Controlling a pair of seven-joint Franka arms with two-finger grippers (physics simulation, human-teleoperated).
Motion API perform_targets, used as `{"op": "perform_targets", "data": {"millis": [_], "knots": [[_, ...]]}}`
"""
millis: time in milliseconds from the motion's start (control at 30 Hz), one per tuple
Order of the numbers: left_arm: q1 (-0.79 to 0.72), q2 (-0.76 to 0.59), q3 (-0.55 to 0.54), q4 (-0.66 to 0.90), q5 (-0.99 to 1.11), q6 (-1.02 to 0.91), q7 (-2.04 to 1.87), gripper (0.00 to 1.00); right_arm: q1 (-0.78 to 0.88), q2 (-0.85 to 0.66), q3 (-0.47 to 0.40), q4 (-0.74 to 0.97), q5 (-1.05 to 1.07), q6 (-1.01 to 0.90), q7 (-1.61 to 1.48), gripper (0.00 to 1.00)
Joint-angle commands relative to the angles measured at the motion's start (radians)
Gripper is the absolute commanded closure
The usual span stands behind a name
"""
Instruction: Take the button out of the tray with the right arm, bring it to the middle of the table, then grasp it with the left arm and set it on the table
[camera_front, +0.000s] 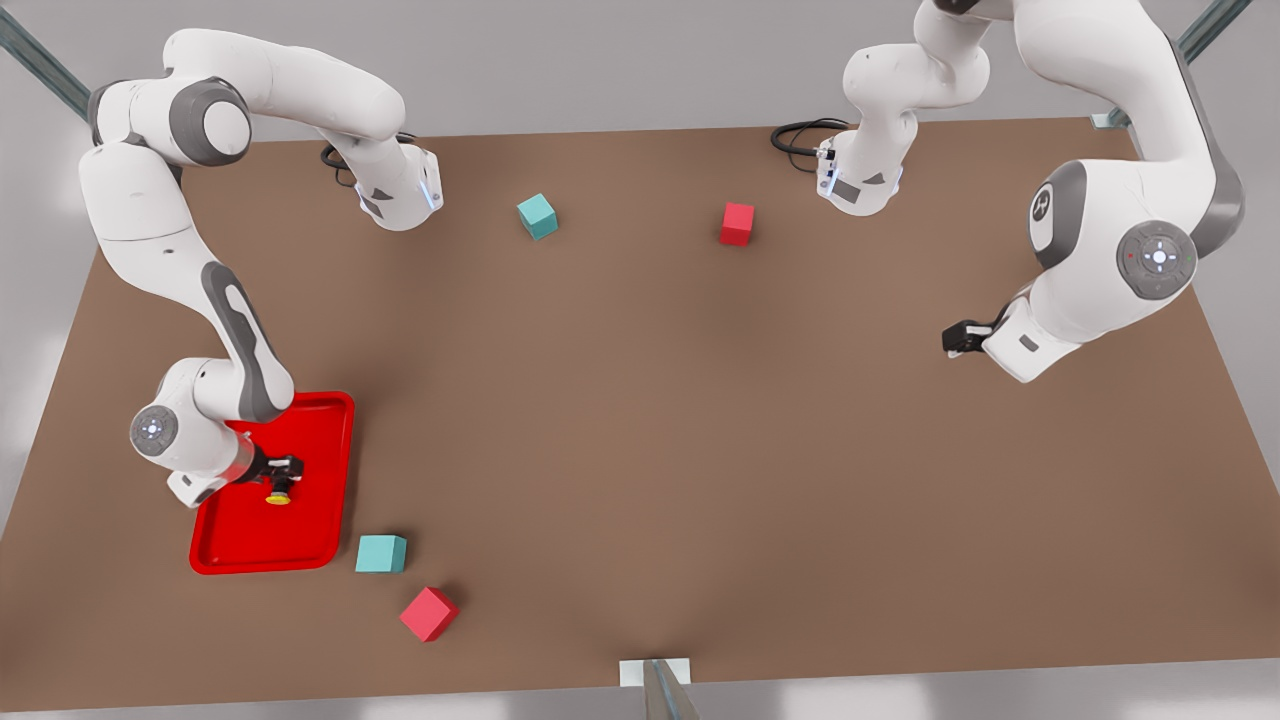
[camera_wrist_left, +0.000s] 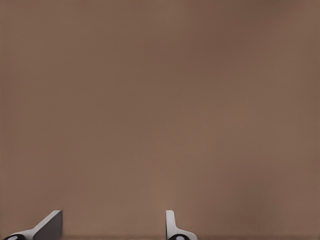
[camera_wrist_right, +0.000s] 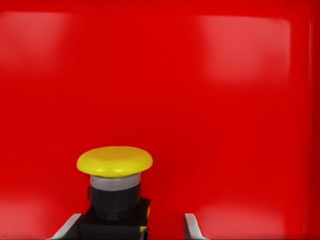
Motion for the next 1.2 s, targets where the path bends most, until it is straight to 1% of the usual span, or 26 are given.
{"op": "perform_targets", "data": {"millis": [0, 67, 300, 333, 433, 533, 600, 633, 767, 800, 867, 933, 967, 1000, 1033, 1100, 1133, 1167], "knots": [[0.001, 0.000, 0.000, 0.000, 0.000, 0.002, -0.003, 0.00, 0.000, 0.000, 0.000, -0.001, -0.001, -0.042, 0.007, 0.53], [-0.001, 0.000, -0.002, 0.000, 0.000, -0.001, -0.003, 0.00, 0.000, 0.000, 0.000, -0.001, -0.002, -0.050, -0.002, 0.59], [-0.002, 0.000, -0.002, 0.000, 0.002, -0.001, -0.005, 0.00, 0.020, -0.005, 0.008, 0.017, -0.011, -0.095, -0.011, 0.61], [-0.002, 0.000, -0.002, 0.000, 0.002, 0.000, -0.003, 0.00, 0.023, -0.011, 0.014, 0.040, -0.011, -0.102, -0.019, 0.61], [-0.002, 0.000, -0.002, 0.000, 0.002, 0.000, -0.005, 0.00, 0.026, -0.011, 0.058, 0.140, -0.014, -0.214, -0.037, 0.61], [-0.002, 0.000, 0.000, 0.000, 0.002, 0.000, -0.005, 0.00, 0.057, -0.011, 0.123, 0.214, -0.008, -0.292, -0.027, 0.61], [-0.002, 0.000, -0.002, 0.000, 0.002, 0.002, -0.005, 0.00, 0.073, -0.012, 0.187, 0.215, -0.005, -0.311, 0.036, 0.61], [-0.002, 0.000, -0.002, 0.000, 0.002, 0.002, -0.005, 0.00, 0.092, -0.012, 0.244, 0.234, -0.007, -0.363, 0.110, 0.61], [-0.002, 0.002, -0.002, 0.000, 0.002, 0.000, -0.005, 0.00, 0.357, -0.069, 0.255, 0.235, 0.039, -0.449, 0.519, 0.61], [-0.002, 0.006, -0.002, 0.000, 0.002, 0.000, -0.005, 0.00, 0.419, -0.077, 0.255, 0.251, 0.042, -0.450, 0.618, 0.62], [-0.002, 0.008, -0.002, 0.000, 0.002, -0.001, -0.005, 0.00, 0.550, -0.075, 0.252, 0.333, 0.058, -0.523, 0.824, 0.62], [-0.002, 0.012, -0.002, 0.000, 0.002, 0.002, -0.003, 0.00, 0.733, -0.042, 0.230, 0.396, 0.101, -0.510, 1.068, 0.62], [-0.002, 0.015, 0.000, 0.000, 0.002, 0.003, -0.003, 0.00, 0.820, -0.014, 0.190, 0.447, 0.105, -0.509, 1.159, 0.62], [-0.001, 0.017, -0.002, 0.000, 0.002, 0.003, -0.003, 0.00, 0.894, 0.020, 0.141, 0.496, 0.150, -0.507, 1.217, 0.62], [-0.001, 0.022, 0.000, 0.000, 0.002, 0.005, -0.003, 0.00, 0.994, 0.074, 0.072, 0.585, 0.176, -0.507, 1.286, 0.62], [-0.001, 0.023, 0.000, 0.000, 0.002, 0.009, -0.003, 0.00, 1.195, 0.189, -0.106, 0.755, 0.263, -0.507, 1.400, 0.62], [-0.001, 0.029, 0.000, 0.000, 0.002, 0.011, -0.005, 0.00, 1.259, 0.255, -0.158, 0.836, 0.283, -0.507, 1.472, 0.62], [-0.001, 0.029, 0.000, 0.000, 0.002, 0.011, -0.005, 0.00, 1.284, 0.313, -0.161, 0.895, 0.283, -0.507, 1.544, 0.62]]}}
